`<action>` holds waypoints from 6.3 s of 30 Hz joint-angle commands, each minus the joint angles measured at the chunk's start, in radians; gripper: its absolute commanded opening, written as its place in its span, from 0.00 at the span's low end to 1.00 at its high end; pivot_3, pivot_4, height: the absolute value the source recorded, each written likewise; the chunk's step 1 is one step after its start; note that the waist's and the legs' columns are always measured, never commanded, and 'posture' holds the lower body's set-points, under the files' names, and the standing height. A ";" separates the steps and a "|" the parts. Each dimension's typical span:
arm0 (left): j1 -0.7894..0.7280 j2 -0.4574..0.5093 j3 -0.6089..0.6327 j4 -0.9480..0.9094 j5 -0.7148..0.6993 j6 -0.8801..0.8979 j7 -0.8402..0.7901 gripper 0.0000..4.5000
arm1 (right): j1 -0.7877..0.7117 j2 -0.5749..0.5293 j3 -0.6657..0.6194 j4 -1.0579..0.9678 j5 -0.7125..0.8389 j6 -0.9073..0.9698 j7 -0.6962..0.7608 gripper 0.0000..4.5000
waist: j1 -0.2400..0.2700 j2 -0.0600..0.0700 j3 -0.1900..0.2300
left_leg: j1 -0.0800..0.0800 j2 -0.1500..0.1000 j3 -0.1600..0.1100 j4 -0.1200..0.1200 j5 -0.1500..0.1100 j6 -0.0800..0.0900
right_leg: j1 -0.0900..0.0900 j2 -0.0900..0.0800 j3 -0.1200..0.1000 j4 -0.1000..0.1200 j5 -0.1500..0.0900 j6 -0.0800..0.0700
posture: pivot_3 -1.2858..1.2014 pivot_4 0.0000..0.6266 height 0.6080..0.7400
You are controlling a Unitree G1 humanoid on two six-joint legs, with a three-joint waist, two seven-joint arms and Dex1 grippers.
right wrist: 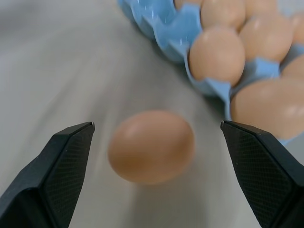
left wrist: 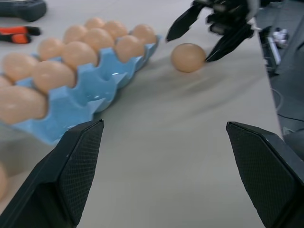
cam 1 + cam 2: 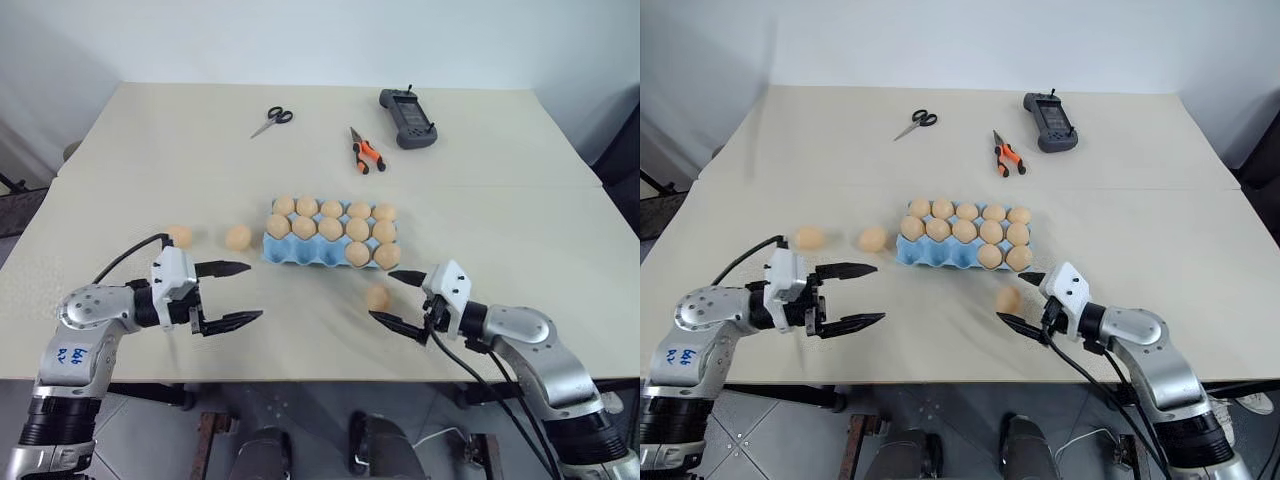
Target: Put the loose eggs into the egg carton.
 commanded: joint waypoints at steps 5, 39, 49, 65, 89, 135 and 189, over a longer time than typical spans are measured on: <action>-0.022 0.007 0.001 -0.035 -0.024 0.000 -0.011 0.99 | -0.021 0.042 0.019 0.063 -0.025 -0.014 0.000 0.96 | -0.001 0.000 0.000 | 0.000 0.000 0.001 0.000 0.000 0.000 | 0.000 0.000 0.000 0.000 0.000 0.000 | 0.52 0.24 1.00; 0.113 -0.045 0.120 -0.034 -0.032 -0.003 0.199 1.00 | -0.439 0.224 0.122 0.101 -0.060 0.221 -0.116 0.95 | -0.025 0.001 0.000 | -0.005 0.001 0.008 -0.001 -0.004 0.002 | -0.008 -0.002 -0.013 0.004 0.001 0.001 | 0.52 0.24 1.00; 0.156 -0.059 0.180 -0.013 -0.017 -0.031 0.292 1.00 | -0.223 0.078 -0.058 -0.064 0.037 0.072 0.024 1.00 | -0.017 0.001 0.000 | -0.005 0.001 0.011 -0.001 -0.006 0.003 | -0.009 -0.003 -0.014 0.004 0.001 0.001 | 0.52 0.24 1.00; 0.239 -0.127 0.353 0.027 -0.015 -0.059 0.527 1.00 | 0.112 0.008 -0.286 -0.070 0.185 -0.275 0.187 1.00 | -0.021 0.001 0.000 | 0.004 0.003 0.015 -0.001 -0.008 0.004 | -0.003 -0.009 -0.012 -0.002 0.002 0.000 | 0.52 0.24 1.00; -0.363 -0.209 -0.056 0.475 0.234 0.003 0.571 1.00 | 0.084 -0.002 -0.237 -0.198 0.204 -0.166 0.125 1.00 | 0.006 0.001 0.000 | 0.001 0.001 0.015 0.000 -0.007 0.003 | -0.002 -0.003 -0.022 -0.001 0.004 0.001 | 0.52 0.24 1.00; -0.371 -0.239 -0.074 0.307 0.135 -0.043 0.253 0.92 | 0.114 -0.002 -0.225 -0.240 0.212 -0.160 0.040 1.00 | 0.008 0.001 0.000 | 0.001 0.002 0.015 0.002 -0.006 0.005 | 0.000 -0.003 -0.021 -0.002 0.004 0.002 | 0.52 0.24 1.00; -0.252 -0.178 0.159 0.530 0.231 -0.065 0.749 0.52 | 0.028 0.031 -0.147 -0.134 0.197 -0.194 0.093 1.00 | 0.002 0.001 0.000 | 0.002 0.002 0.016 0.002 -0.007 0.005 | -0.001 -0.007 -0.025 -0.001 0.006 0.003 | 0.52 0.24 1.00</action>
